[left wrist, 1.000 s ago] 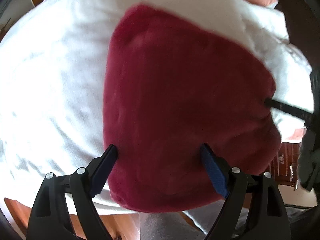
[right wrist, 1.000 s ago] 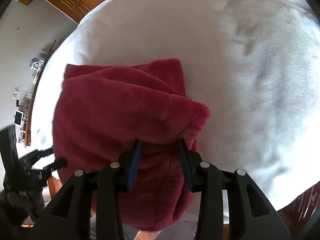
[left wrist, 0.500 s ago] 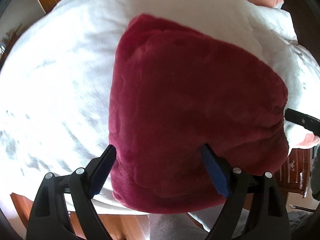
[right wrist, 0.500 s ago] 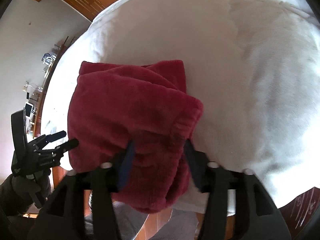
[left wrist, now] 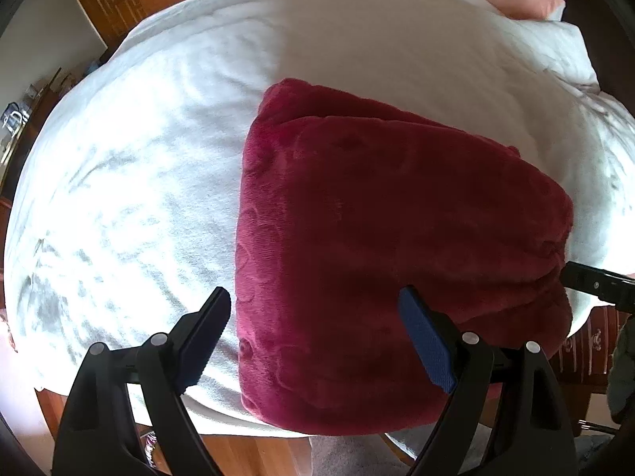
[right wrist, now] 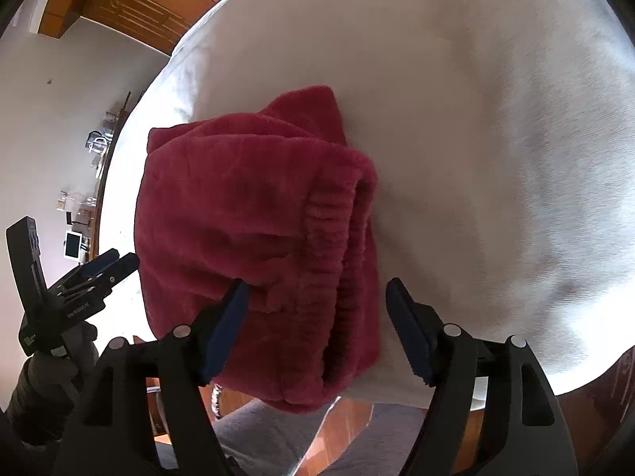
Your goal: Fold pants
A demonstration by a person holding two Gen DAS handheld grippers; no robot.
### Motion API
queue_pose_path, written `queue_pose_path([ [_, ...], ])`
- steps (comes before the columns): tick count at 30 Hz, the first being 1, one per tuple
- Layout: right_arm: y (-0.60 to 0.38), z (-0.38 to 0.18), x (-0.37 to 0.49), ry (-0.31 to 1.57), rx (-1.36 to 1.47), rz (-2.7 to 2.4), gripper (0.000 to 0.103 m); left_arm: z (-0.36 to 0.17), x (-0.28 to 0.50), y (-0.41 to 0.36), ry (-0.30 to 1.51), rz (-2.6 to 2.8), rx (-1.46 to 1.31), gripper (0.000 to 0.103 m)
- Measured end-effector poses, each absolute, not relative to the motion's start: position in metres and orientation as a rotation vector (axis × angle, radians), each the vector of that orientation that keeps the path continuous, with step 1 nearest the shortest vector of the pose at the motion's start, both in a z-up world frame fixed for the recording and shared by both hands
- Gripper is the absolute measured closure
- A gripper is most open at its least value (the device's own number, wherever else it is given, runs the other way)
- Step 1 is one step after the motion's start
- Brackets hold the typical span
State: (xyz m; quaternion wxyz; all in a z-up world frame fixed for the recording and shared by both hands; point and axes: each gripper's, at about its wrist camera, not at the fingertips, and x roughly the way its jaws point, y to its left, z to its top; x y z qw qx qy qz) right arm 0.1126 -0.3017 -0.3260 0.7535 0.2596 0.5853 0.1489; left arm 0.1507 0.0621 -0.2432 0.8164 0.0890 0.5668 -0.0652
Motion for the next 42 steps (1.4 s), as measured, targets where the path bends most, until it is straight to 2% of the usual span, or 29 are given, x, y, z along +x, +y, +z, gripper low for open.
queue_pose_path([
  [8, -0.291, -0.338, 0.125, 1.294, 0.6, 0.336, 0.026, -0.245, 0.163, 0.078, 1.233, -0.134, 0.145, 0.017],
  [32, -0.268, -0.365, 0.143, 1.345, 0.639, 0.245, 0.012, -0.27, 0.207, 0.102, 1.34, -0.285, 0.095, 0.005],
  [42, -0.264, -0.381, 0.155, 1.365, 0.715, 0.209, 0.009, -0.302, 0.236, 0.125, 1.466, -0.427, -0.097, 0.005],
])
